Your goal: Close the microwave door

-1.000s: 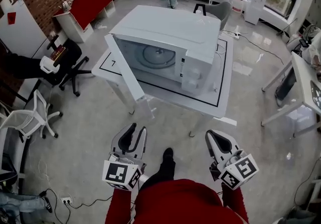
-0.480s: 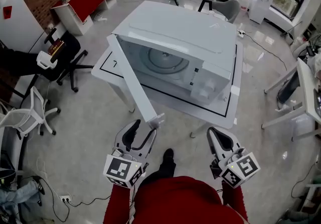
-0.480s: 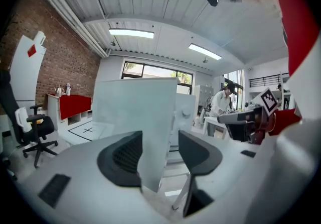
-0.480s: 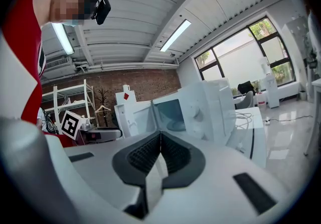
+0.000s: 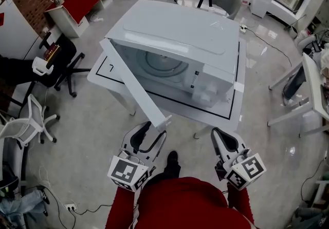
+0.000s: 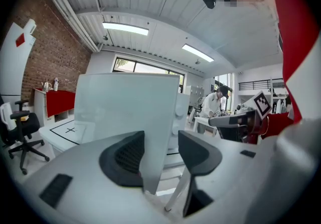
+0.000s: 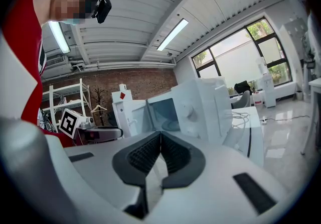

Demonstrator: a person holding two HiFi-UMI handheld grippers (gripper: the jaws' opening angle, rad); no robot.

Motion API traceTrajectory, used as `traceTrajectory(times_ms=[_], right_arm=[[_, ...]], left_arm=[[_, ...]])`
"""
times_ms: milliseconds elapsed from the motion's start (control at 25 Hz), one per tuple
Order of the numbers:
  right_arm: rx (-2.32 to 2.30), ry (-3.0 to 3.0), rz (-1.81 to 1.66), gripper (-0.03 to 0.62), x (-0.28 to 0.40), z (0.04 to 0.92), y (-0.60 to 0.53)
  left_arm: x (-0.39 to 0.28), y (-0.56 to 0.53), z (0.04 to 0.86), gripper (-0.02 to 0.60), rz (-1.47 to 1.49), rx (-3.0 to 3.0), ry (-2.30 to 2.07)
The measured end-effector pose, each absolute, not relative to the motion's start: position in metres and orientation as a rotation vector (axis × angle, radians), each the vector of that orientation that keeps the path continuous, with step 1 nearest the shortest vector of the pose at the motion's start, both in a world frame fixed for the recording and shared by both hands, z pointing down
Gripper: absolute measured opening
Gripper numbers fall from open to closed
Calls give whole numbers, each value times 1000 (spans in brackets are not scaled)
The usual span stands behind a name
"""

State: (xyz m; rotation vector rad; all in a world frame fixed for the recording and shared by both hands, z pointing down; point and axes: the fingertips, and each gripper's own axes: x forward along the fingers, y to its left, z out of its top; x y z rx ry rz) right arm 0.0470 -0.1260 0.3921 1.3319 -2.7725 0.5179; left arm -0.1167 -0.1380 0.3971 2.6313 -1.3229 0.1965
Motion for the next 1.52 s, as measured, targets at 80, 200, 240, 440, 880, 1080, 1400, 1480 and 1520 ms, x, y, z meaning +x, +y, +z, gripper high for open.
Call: traceTrajectory(times_ms=[80, 200, 240, 440, 880, 1080, 1400, 1480, 1520], right_arm=[[1357, -2765, 516, 14, 51, 392, -129], [1406, -2755, 513, 15, 58, 391, -133], [1418, -2750, 515, 14, 59, 392, -134], [1449, -2733, 527, 14, 63, 393, -138], [1462, -2721, 535, 14, 60, 394, -147], [1472, -2720, 538, 15, 62, 396, -150], [1500, -2737, 550, 14, 68, 393, -153], [1504, -2725, 553, 14, 71, 394, -154], [1506, -2725, 560, 14, 71, 393, -155]], left_arm=[[-110, -144, 398, 219, 207, 2644, -1301], [-96, -152, 397, 216, 222, 2677, -1248], [-93, -155, 397, 216, 229, 2689, -1232], [-81, -174, 394, 192, 218, 2710, -1189], [-62, -196, 394, 189, 228, 2743, -1121], [-57, -203, 395, 182, 239, 2753, -1118], [-48, -215, 394, 172, 259, 2757, -1131], [-46, -219, 392, 172, 258, 2757, -1133], [-45, -221, 391, 170, 258, 2759, -1133]])
